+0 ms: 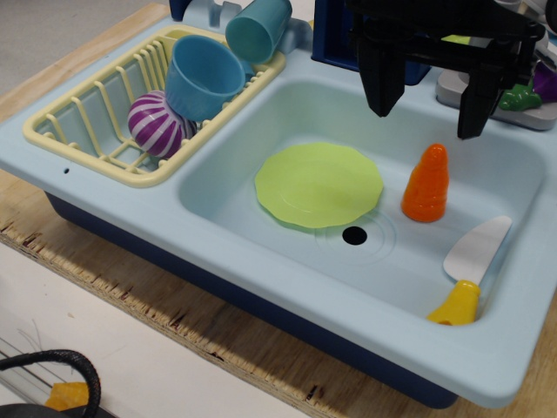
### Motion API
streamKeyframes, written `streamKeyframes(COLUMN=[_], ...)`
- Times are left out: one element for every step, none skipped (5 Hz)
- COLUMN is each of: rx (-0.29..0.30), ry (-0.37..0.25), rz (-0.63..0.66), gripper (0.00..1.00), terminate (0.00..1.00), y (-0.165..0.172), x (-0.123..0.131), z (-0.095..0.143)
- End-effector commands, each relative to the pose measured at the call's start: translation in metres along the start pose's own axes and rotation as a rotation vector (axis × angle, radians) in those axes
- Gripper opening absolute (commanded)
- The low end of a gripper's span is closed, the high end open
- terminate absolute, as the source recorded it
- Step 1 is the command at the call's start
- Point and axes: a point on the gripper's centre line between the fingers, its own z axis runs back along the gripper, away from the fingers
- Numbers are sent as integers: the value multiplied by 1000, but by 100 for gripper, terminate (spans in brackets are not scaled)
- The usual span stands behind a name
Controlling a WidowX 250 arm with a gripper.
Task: Put carrot on plate
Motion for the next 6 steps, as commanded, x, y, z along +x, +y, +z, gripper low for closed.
streamKeyframes(rx=[0,-9,-16,-24,-16,-19], ry=[0,2,-3,12,24,36], rz=[0,0,-1,2,9,3], gripper=[100,100,100,100,100,100], terminate=[0,0,0,0,0,0], y=[0,-3,-2,2,7,9], x=[0,8,8,12,13,17], z=[0,-14,-29,-41,-47,-55])
